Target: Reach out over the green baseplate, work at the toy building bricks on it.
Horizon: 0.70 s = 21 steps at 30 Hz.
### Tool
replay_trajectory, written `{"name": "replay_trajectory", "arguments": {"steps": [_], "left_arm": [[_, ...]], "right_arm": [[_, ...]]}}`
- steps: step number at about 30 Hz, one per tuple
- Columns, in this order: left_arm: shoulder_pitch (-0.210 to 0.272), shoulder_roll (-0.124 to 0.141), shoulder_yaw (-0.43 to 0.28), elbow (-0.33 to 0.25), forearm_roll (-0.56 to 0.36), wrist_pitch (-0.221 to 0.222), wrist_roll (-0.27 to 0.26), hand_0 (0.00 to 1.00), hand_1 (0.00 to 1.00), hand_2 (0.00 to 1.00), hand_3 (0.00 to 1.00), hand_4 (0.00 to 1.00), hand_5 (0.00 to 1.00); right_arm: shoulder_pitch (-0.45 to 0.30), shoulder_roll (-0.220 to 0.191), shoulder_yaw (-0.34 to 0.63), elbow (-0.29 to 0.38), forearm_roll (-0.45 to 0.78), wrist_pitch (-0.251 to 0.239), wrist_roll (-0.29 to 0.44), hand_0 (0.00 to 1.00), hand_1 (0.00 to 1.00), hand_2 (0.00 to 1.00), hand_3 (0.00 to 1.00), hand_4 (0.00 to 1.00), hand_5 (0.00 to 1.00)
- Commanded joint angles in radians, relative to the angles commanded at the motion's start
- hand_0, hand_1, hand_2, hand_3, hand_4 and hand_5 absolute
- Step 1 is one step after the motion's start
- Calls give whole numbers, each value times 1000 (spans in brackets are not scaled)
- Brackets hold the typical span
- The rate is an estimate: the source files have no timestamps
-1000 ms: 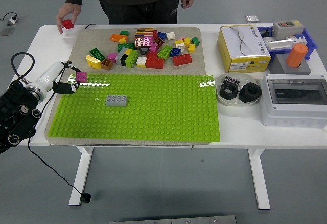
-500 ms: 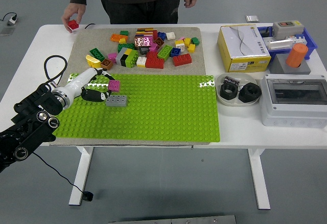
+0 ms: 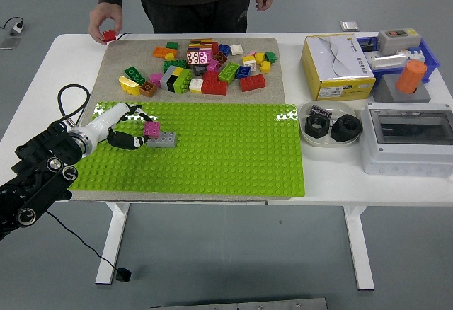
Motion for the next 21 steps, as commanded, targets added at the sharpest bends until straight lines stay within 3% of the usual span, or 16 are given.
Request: {"name": "replay_trajectory", "arguments": {"steps": [12, 21], "left_arm": [[1, 19, -2, 31, -4, -11, -5, 921, 974, 968, 460, 666, 2], [-2, 19, 6, 61, -11, -12, -10, 922, 974, 969, 460, 669, 2]], "right_arm": [[-1, 1, -7, 0, 8, 0, 0, 580, 649, 712, 770, 529, 998], [-1, 2, -12, 0, 11, 1, -2, 579, 648, 716, 771, 532, 998]]}}
